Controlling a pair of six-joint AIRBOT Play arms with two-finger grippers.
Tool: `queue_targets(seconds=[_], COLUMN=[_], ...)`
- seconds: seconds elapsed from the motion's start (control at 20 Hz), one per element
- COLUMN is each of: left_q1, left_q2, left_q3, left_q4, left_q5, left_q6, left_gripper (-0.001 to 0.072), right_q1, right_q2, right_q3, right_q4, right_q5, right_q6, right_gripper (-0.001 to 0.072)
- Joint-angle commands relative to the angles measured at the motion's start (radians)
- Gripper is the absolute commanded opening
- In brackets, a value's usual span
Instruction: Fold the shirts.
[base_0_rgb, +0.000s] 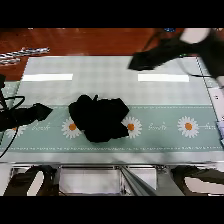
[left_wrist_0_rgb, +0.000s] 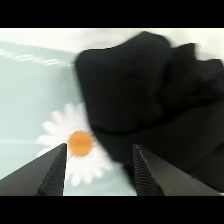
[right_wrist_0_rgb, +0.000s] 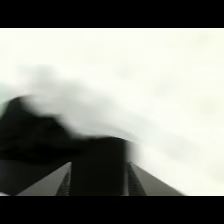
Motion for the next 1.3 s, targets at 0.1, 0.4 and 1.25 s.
queue_targets(seconds=[0.1, 0.4, 1.25], left_q1=[0.128, 0.125, -0.282], left_q2=[-0.001, -0.001, -0.640], left_q3=[-0.190, -0.488, -0.208], left_q4=[-0.117, -0.377, -0.575], left_q5=[-0.081, 0.042, 0.373], left_q6=[0.001, 0.142, 0.293], left_gripper=[0.0506, 0.0507, 0.0506], right_q1=[-0.417, -0.425, -0.232], right_q2=[0.304, 0.412, 0.409], right_q3=[-0.535, -1.003, -1.018], right_q4=[0.082, 0.264, 0.264], right_q5=[-0.103, -0.165, -0.251], right_q6=[-0.031, -0.174, -0.134], right_gripper=[0.0408, 0.0408, 0.0408])
